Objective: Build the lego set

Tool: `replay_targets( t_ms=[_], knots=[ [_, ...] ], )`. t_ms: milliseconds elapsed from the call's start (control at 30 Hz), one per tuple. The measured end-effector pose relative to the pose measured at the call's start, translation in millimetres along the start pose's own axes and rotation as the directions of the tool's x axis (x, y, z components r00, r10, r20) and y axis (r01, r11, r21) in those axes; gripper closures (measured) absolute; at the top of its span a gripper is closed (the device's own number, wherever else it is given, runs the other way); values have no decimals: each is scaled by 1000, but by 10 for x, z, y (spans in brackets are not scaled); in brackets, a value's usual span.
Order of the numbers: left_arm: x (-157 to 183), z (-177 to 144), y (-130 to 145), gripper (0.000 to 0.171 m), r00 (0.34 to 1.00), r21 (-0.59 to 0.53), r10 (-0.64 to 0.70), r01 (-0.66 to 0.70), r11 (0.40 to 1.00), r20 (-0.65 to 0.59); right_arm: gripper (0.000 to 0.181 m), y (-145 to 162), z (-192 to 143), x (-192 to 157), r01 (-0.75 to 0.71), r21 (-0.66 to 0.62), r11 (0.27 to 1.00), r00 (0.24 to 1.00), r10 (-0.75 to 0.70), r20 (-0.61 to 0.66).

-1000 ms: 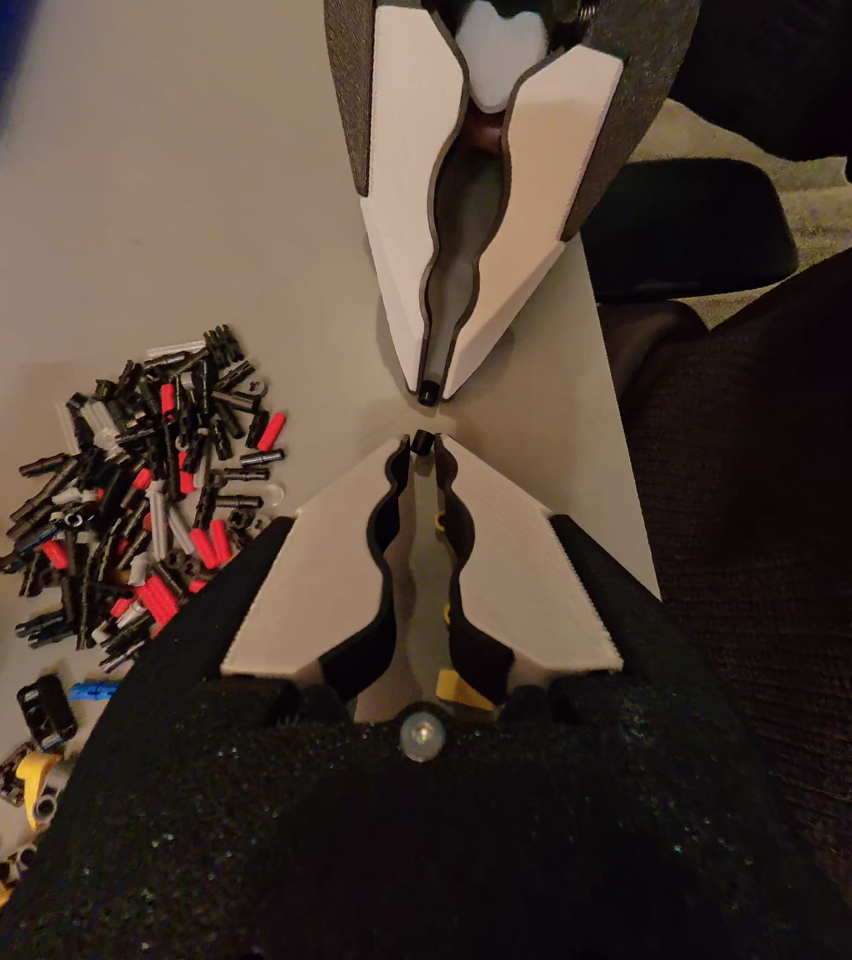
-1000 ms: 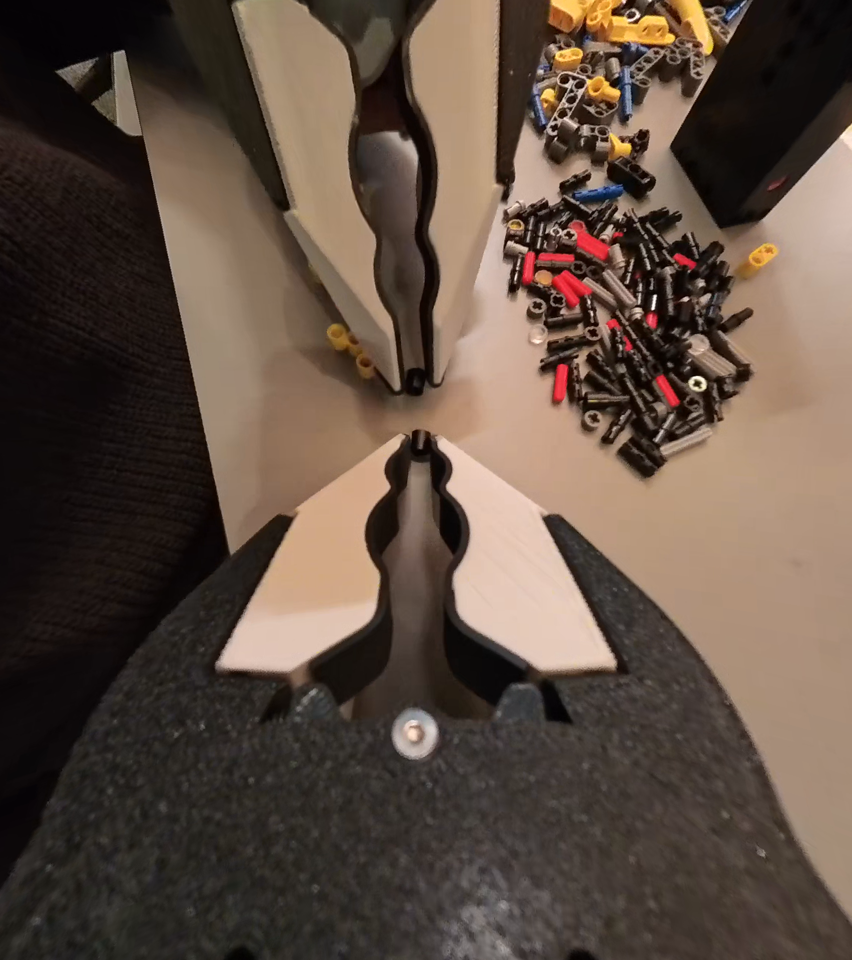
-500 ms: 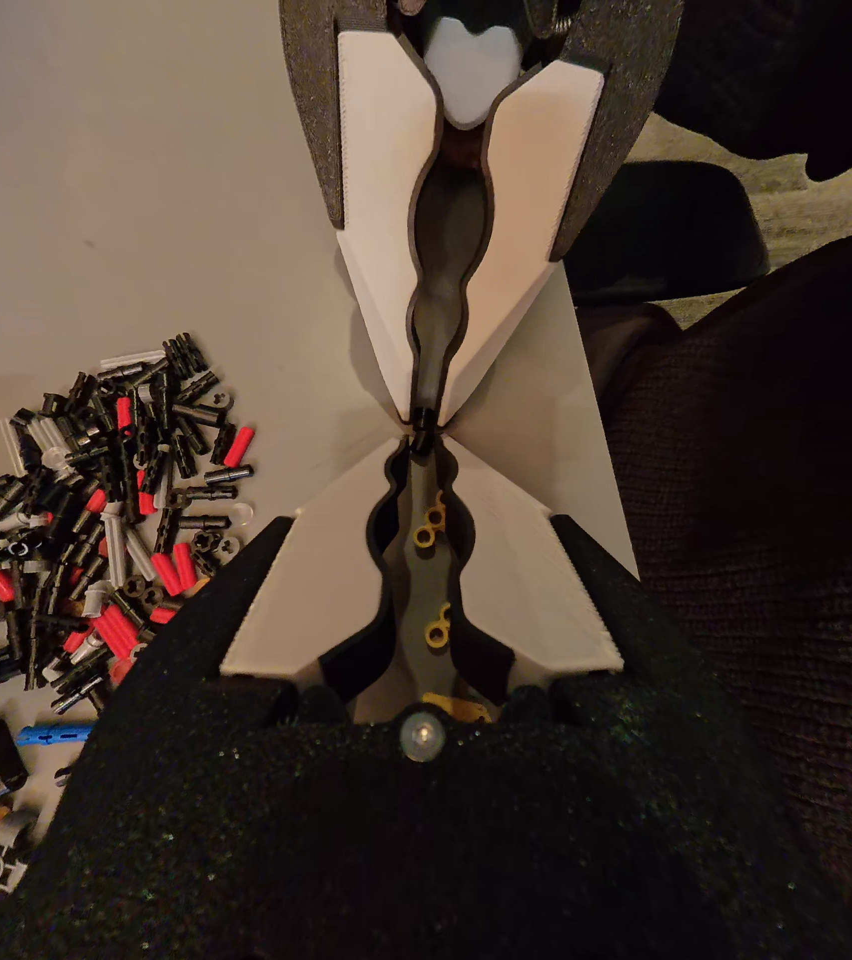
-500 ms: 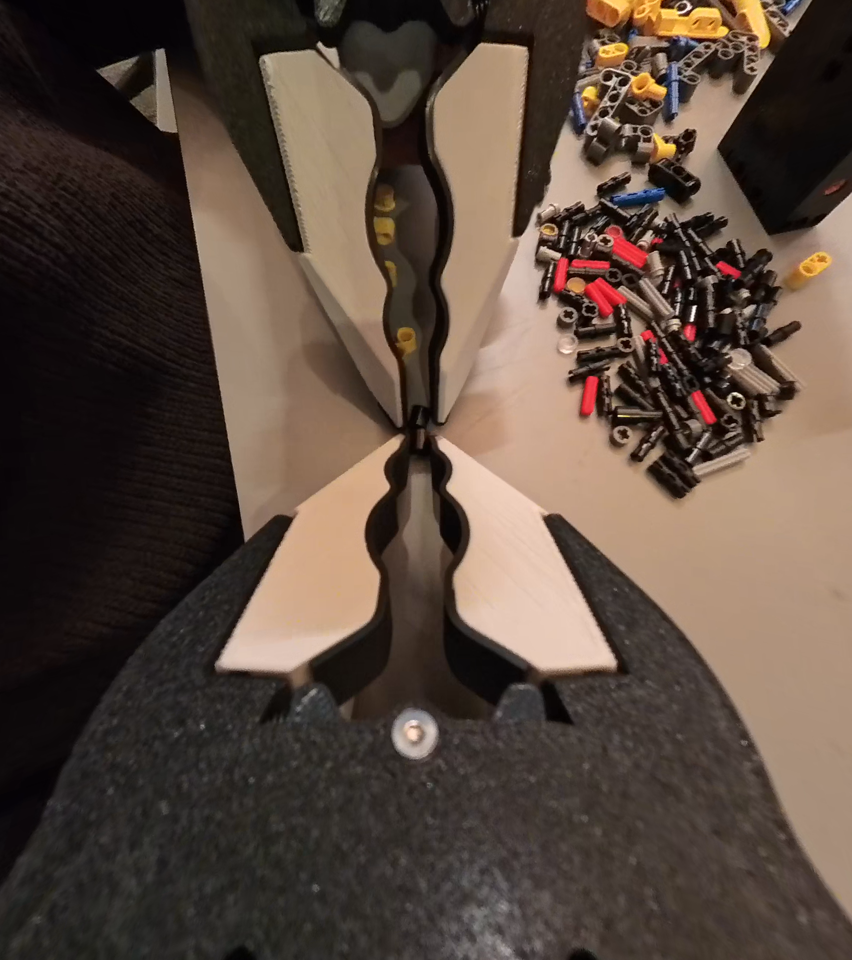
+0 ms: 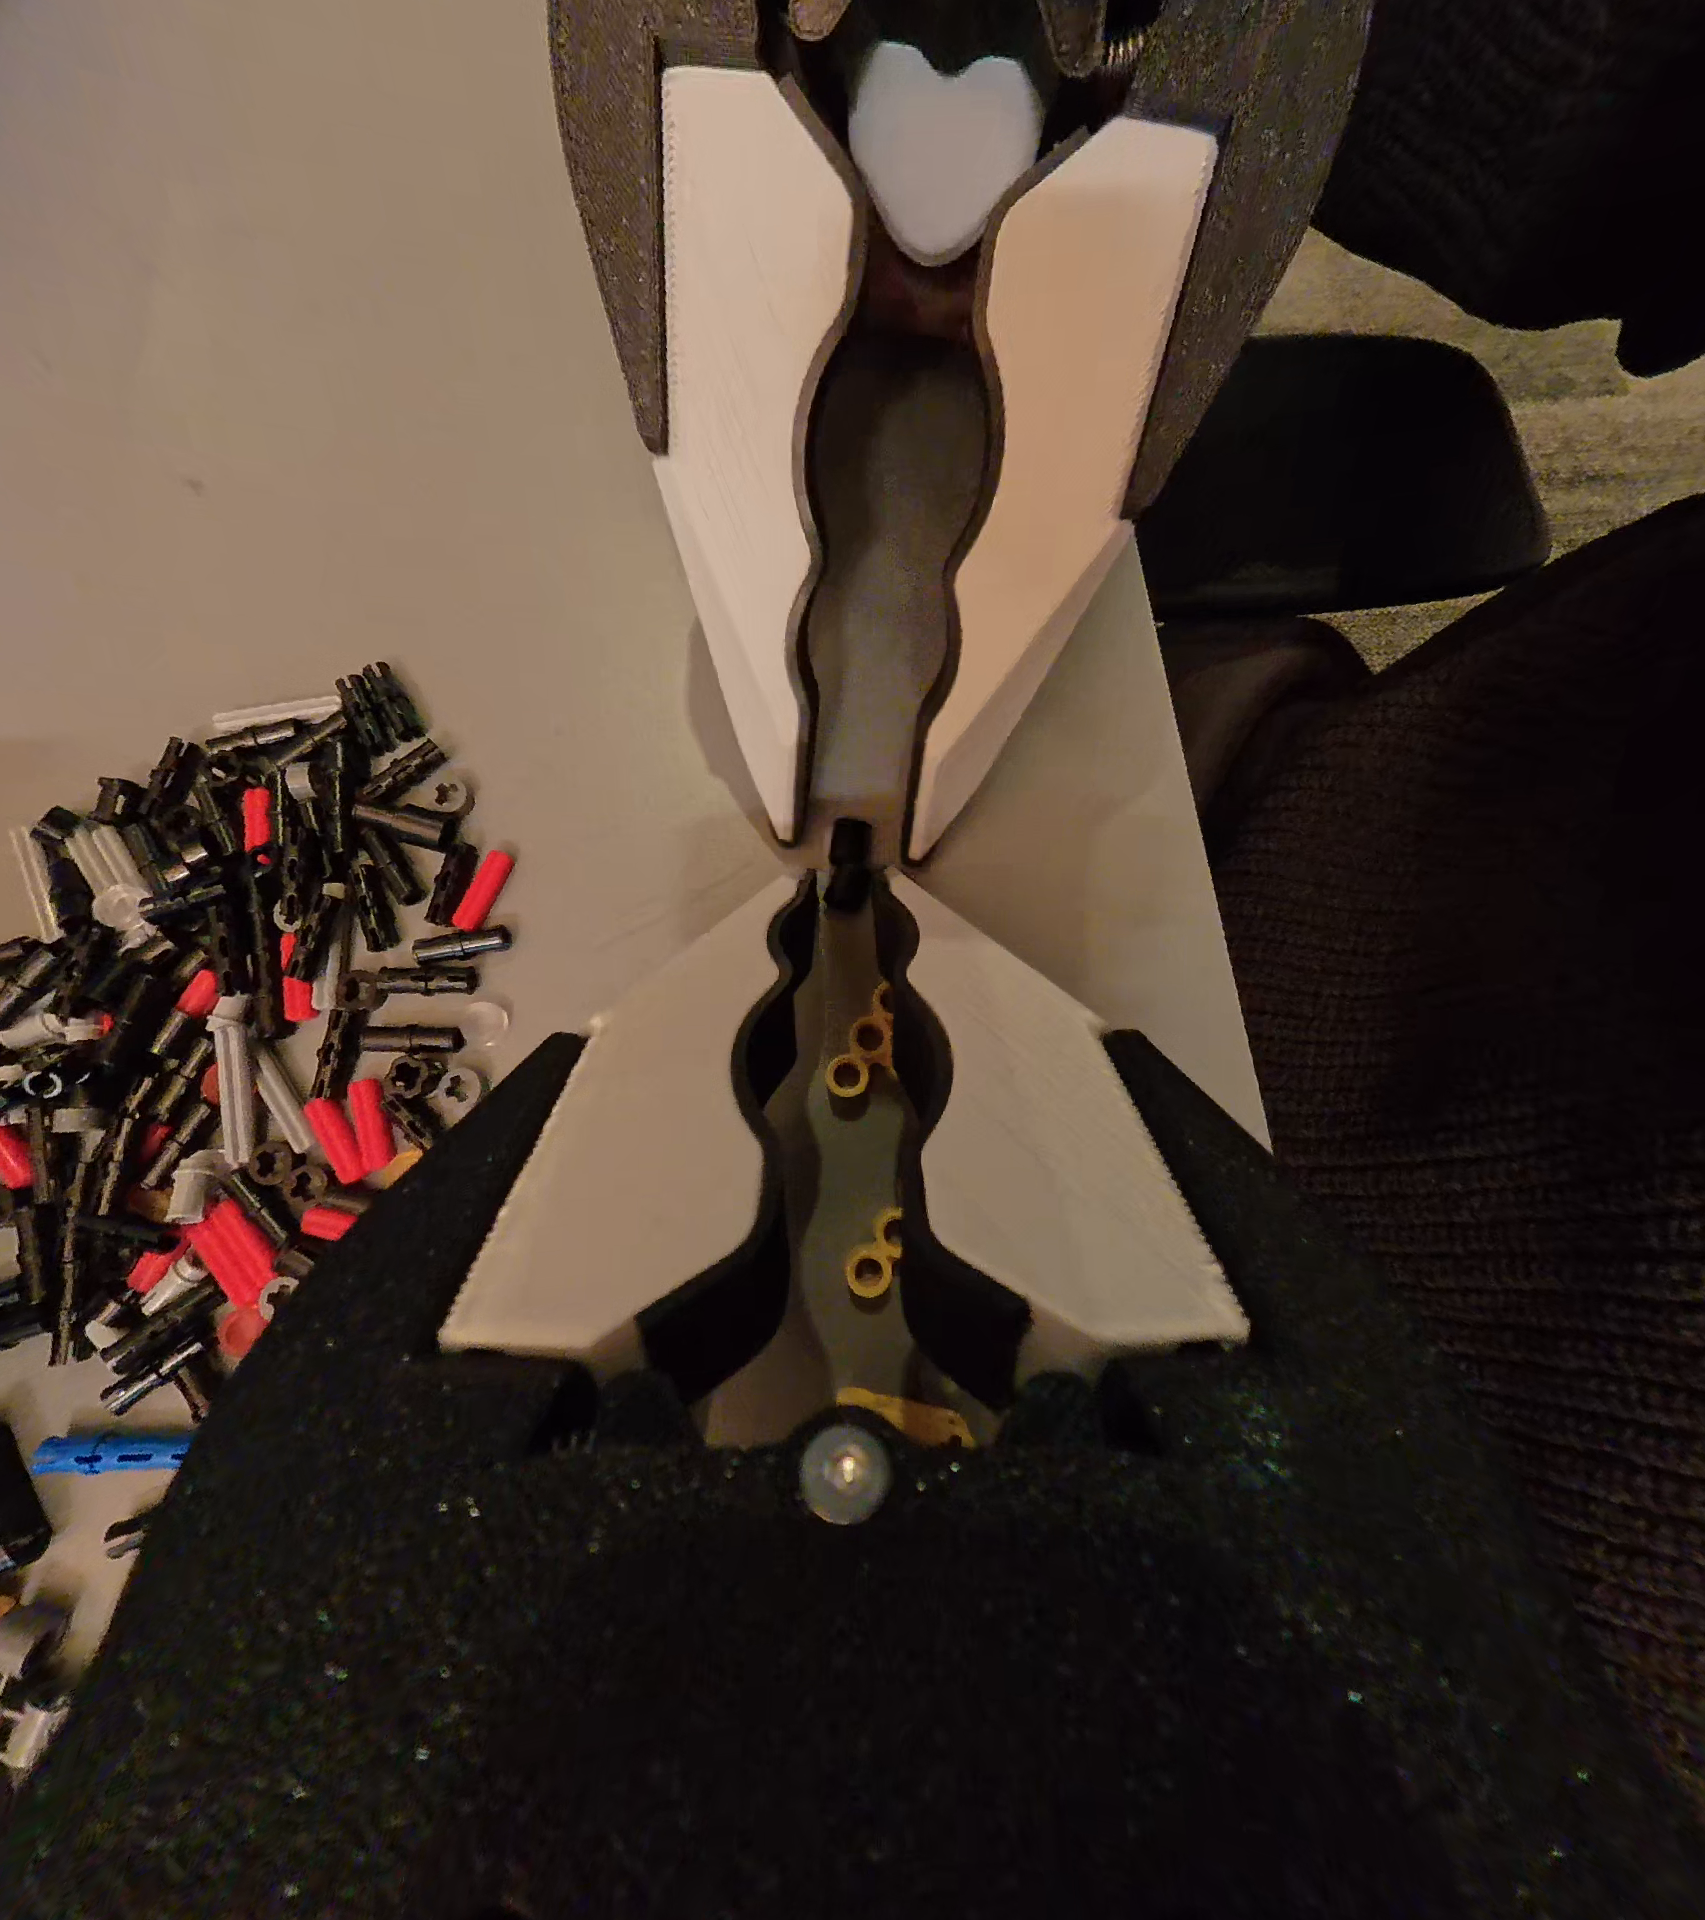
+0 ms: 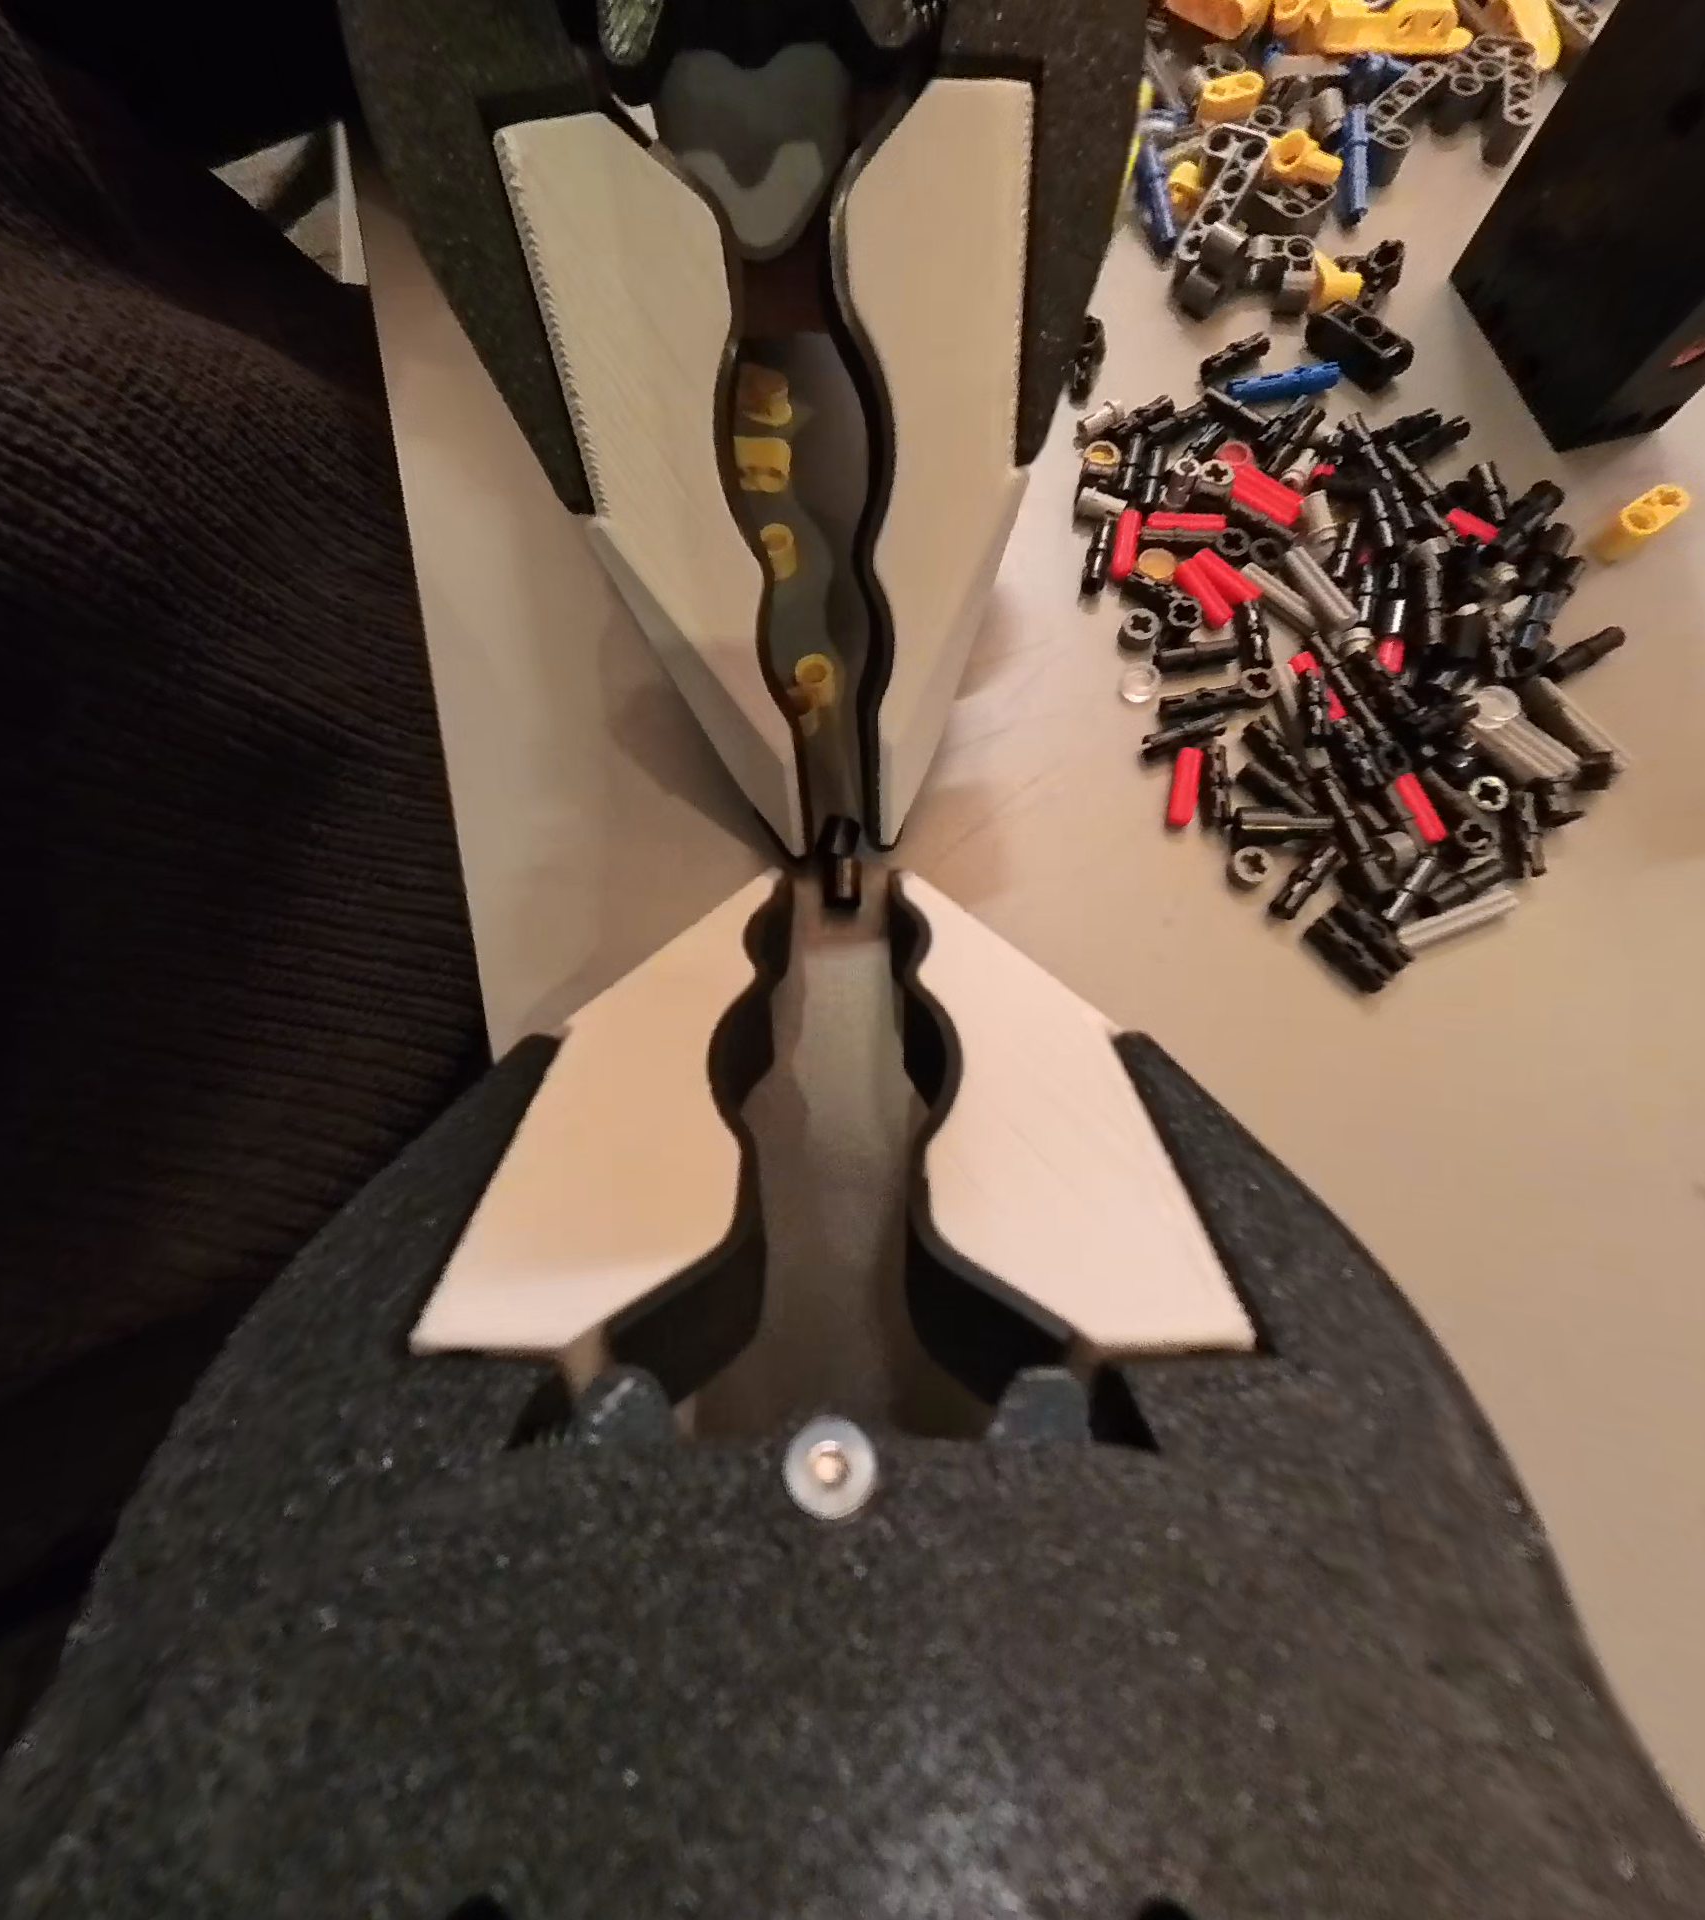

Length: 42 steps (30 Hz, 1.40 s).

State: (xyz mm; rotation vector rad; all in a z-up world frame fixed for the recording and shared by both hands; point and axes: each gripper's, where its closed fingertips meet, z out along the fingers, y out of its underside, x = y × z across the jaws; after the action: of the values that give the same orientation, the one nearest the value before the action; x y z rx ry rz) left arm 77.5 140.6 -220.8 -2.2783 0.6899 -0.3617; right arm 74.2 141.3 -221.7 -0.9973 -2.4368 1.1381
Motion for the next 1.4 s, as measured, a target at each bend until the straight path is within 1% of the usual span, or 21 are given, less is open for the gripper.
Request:
replay_targets(
  t_ms=[33, 367, 533, 700, 867, 1000, 1067, 1133, 1233, 1333, 1400],
  knots=[
    [2, -5, -5, 161, 1000, 2, -1, 1, 1000, 0, 162, -2, -1, 1, -5, 1, 1000, 1000, 5, 4],
    [-16, -76, -46, 161, 1000, 29, -14, 13, 999, 10, 158, -8, -7, 25, -18, 6, 1000, 1000, 18, -4],
    [-49, -120, -2, 161, 999, 37, -39, 38, 999, 18, 158, -13, -11, 25, -19, 9, 1000, 1000, 20, -2],
    [-84, -239, 6, 161, 997, 75, -66, 63, 995, 36, 158, -47, -43, 49, -45, 39, 998, 999, 45, 1],
    [-182, -487, 55, 160, 987, 149, -144, 133, 980, 66, 158, -104, -103, 96, -90, 93, 992, 996, 90, 9],
    [-298, -699, 220, 160, 970, 176, -211, 188, 966, 124, 158, -150, -163, 180, -139, 144, 980, 990, 141, -6],
    [-356, -810, 315, 161, 957, 189, -242, 210, 959, 162, 158, -151, -184, 275, -178, 160, 971, 982, 186, -41],
    [-426, -958, 406, 160, 936, 207, -276, 232, 951, 220, 158, -148, -203, 349, -207, 174, 963, 973, 221, -68],
    [-524, -1236, 518, 161, 892, 267, -334, 256, 929, 306, 158, -165, -249, 418, -222, 208, 953, 964, 246, -100],
    [-595, -1466, 663, 161, 845, 313, -391, 284, 906, 366, 158, -202, -299, 478, -206, 245, 947, 960, 244, -135],
    [-626, -1565, 749, 161, 818, 344, -426, 301, 890, 387, 159, -288, -322, 487, -175, 286, 942, 965, 222, -138]
  ],
)
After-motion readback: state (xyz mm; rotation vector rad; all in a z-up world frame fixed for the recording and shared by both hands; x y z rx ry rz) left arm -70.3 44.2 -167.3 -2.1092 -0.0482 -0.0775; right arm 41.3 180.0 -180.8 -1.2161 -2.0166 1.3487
